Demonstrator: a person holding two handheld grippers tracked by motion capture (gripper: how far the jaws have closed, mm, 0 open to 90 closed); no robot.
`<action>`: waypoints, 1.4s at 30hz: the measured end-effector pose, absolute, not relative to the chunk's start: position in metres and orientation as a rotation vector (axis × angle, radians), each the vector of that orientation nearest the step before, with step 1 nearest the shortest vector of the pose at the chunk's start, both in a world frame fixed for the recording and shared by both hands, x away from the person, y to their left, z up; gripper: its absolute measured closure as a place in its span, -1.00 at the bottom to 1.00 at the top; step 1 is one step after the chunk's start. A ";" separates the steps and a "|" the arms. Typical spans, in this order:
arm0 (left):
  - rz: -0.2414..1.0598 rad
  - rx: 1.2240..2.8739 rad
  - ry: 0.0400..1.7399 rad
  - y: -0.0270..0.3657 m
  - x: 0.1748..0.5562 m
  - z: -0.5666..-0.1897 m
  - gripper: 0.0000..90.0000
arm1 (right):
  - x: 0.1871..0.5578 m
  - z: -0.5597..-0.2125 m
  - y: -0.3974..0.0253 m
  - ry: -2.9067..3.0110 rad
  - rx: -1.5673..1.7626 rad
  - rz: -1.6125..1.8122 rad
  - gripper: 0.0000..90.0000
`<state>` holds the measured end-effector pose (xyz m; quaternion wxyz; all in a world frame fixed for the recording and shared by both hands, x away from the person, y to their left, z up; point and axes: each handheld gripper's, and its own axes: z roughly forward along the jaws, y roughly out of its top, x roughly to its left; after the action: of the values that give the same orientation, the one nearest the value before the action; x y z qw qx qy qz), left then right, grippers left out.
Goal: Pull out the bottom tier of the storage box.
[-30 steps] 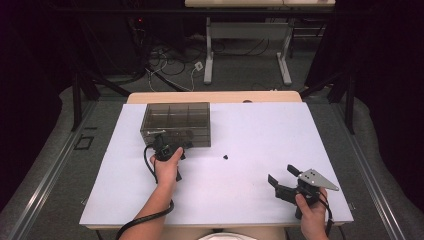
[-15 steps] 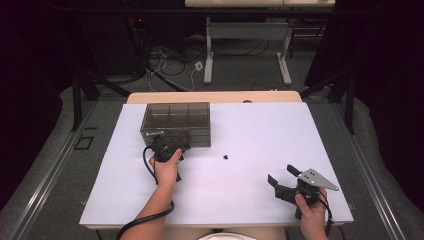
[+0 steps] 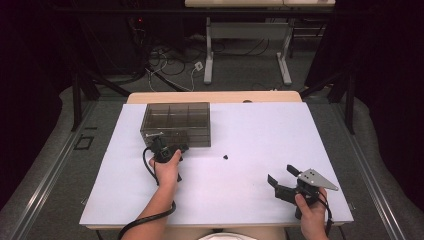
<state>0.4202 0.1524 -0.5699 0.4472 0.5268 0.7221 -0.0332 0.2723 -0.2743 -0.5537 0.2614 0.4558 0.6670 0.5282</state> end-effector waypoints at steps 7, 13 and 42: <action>-0.076 1.293 1.800 0.152 0.419 -0.570 0.68 | 0.272 -0.554 -0.274 1.810 1.241 1.420 -0.67; -0.062 1.271 1.815 0.151 0.418 -0.572 0.77 | 0.272 -0.554 -0.273 1.808 1.244 1.429 -0.67; -0.028 1.241 1.810 0.149 0.413 -0.574 0.82 | 0.273 -0.554 -0.273 1.816 1.239 1.425 -0.67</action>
<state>0.4134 0.1485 -0.5743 0.4559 0.5032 0.7341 -0.0114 0.2727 -0.2734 -0.5545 0.2582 0.4569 0.6697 0.5254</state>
